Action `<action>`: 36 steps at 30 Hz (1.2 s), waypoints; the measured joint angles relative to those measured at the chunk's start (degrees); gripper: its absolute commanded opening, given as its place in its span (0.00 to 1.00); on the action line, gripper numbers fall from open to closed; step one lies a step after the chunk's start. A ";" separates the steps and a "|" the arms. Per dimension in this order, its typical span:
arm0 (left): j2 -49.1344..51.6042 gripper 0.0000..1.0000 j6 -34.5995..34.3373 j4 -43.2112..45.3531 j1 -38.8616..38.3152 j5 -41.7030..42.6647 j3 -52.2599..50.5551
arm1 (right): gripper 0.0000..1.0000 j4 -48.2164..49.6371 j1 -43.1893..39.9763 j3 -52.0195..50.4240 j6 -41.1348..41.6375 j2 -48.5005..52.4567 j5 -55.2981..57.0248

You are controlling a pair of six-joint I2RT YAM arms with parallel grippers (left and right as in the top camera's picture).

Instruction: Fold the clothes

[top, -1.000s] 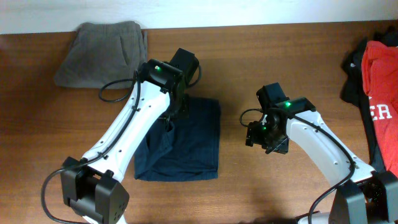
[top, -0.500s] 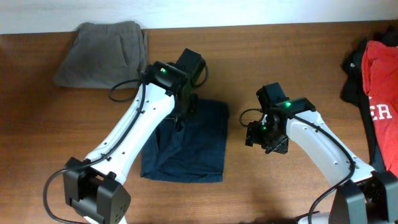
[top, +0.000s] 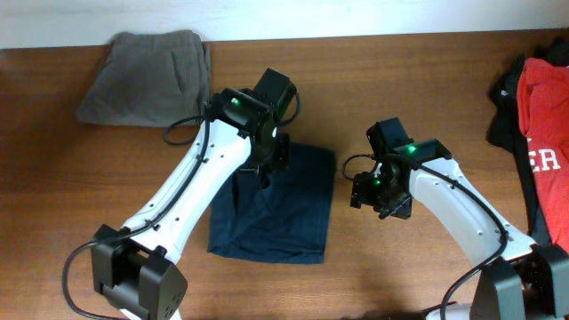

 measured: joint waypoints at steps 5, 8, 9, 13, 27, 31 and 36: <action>0.00 0.53 1.22 1.22 -1.57 2.75 0.00 | 0.80 0.28 0.00 0.00 0.24 0.00 -0.02; 0.00 0.99 1.79 1.40 -2.40 3.87 0.00 | 0.86 0.39 0.00 0.00 0.57 0.00 -0.07; 0.00 0.99 2.14 1.40 -2.49 4.20 0.00 | 0.88 0.39 0.00 0.00 0.61 0.00 -0.15; 0.00 0.99 4.66 1.46 -2.43 6.49 0.00 | 0.93 0.57 0.00 0.00 0.61 0.00 -0.22; 0.00 0.99 6.69 -2.95 9.11 3.21 3.37 | 0.93 6.03 0.04 0.00 -3.13 0.00 -11.72; 0.00 0.99 6.69 -5.01 14.95 1.90 3.37 | 0.93 7.85 0.17 0.00 -3.82 0.00 -14.34; 0.00 0.99 6.69 -5.35 17.51 1.53 3.37 | 0.93 10.60 2.86 0.11 -4.02 1.11 -16.52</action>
